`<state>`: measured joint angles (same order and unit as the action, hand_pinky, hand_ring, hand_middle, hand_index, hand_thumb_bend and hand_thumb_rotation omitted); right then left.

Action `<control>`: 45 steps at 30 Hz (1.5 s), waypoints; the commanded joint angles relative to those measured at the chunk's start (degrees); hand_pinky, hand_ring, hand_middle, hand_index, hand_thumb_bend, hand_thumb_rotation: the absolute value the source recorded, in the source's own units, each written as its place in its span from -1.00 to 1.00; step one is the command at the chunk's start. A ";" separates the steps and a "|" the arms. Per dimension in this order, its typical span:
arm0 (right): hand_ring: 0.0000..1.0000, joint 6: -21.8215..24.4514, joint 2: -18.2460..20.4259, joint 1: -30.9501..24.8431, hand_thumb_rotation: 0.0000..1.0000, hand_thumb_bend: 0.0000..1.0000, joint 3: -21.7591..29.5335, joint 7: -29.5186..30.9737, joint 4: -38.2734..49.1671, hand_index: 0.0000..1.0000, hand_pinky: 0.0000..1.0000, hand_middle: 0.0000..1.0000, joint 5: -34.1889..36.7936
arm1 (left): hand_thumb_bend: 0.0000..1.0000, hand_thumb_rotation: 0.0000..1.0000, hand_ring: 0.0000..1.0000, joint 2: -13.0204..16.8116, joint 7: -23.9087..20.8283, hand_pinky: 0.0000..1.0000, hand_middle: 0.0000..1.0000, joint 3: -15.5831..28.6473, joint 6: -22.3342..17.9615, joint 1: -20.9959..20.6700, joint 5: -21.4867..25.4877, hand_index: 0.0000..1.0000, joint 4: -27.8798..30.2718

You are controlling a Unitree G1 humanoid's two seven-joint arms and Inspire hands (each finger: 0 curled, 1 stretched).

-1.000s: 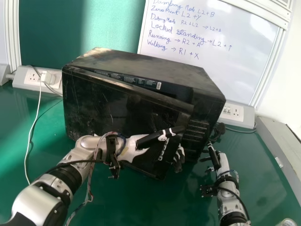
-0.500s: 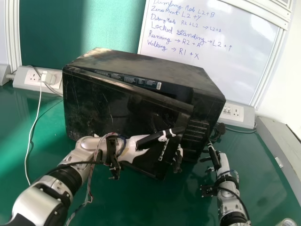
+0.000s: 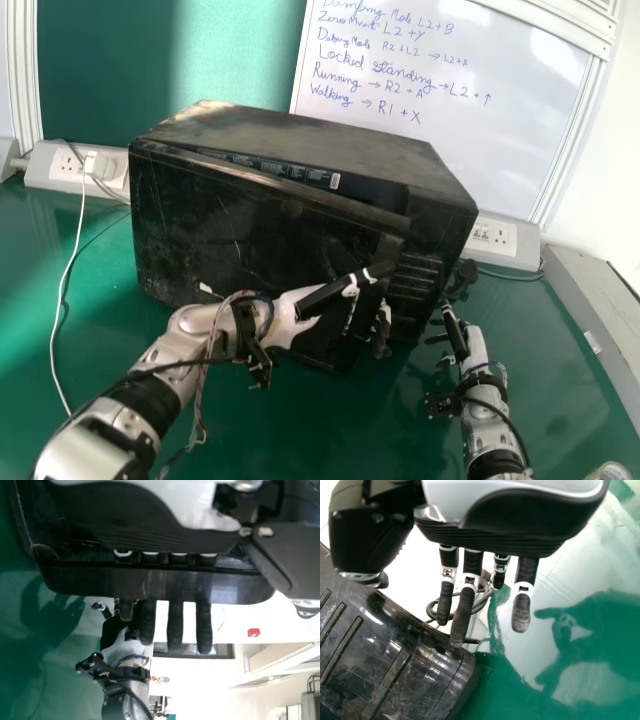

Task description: Open the door of oven

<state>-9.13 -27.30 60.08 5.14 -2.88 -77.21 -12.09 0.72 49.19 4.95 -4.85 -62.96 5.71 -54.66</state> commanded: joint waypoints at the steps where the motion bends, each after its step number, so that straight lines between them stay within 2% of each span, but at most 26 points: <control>1: -0.55 0.09 0.10 1.14 1.00 0.35 -0.26 -0.49 -0.03 0.21 -0.65 -0.28 -0.41 | 0.86 0.87 -0.92 -0.96 0.06 -1.00 -0.82 0.18 1.40 1.35 3.14 -0.80 5.00; 6: -0.55 -0.31 0.04 1.05 1.00 0.34 -0.78 -0.91 -0.02 0.18 -0.65 -0.29 -0.73 | 0.86 0.87 -0.92 -0.97 -1.21 -1.00 -0.83 -0.43 5.10 4.73 3.92 -0.82 12.42; 12: -0.55 -0.16 0.14 1.11 1.00 0.33 -0.95 -0.96 -0.01 0.19 -0.64 -0.28 -0.72 | 0.79 0.87 -0.93 -0.63 -3.31 -1.00 -0.84 -1.69 7.70 7.43 3.94 -0.83 18.69; 18: -0.55 0.35 0.12 1.29 1.00 0.32 -1.36 -1.08 -0.05 0.21 -0.63 -0.28 -1.07 | 0.80 0.85 -0.92 -0.15 -2.54 -1.00 -0.83 -1.65 15.11 9.05 7.08 -0.82 25.73; 23: -0.55 0.04 0.12 1.18 1.00 0.33 -0.83 -0.91 -0.01 0.20 -0.64 -0.28 -0.82 | 0.82 0.73 -0.90 0.07 -3.27 -0.99 -0.82 -2.20 20.79 11.15 8.48 -0.80 33.06; 29: -0.52 -0.20 0.12 0.88 1.00 0.37 -0.15 -0.24 0.07 0.23 -0.63 -0.26 -0.25 | 0.81 0.73 -0.91 0.69 -4.85 -1.00 -0.82 -4.14 21.07 13.95 7.09 -0.81 37.87; 36: -0.55 -0.48 0.03 0.82 1.00 0.39 -0.45 -0.51 0.08 0.21 -0.64 -0.27 -0.49 | 0.79 0.78 -0.92 1.47 -4.71 -1.00 -0.83 -4.65 21.37 14.51 8.03 -0.82 38.92; 40: -0.54 -0.61 -0.19 0.78 1.00 0.29 -0.61 -0.14 0.08 0.23 -0.63 -0.27 -0.62 | 0.79 0.74 -0.92 1.60 -4.70 -1.00 -0.83 -4.39 22.13 14.87 8.95 -0.82 39.28; 45: -0.55 -0.83 -0.29 0.66 1.00 0.31 -1.16 -0.70 0.06 0.20 -0.62 -0.28 -1.12 | 0.74 0.79 -0.91 1.70 -5.13 -1.00 -0.83 -4.26 21.94 16.40 9.76 -0.82 41.25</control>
<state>-9.33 -27.15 60.39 4.24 -3.33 -77.21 -12.77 2.66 43.95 -0.55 18.29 -45.53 11.54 -16.96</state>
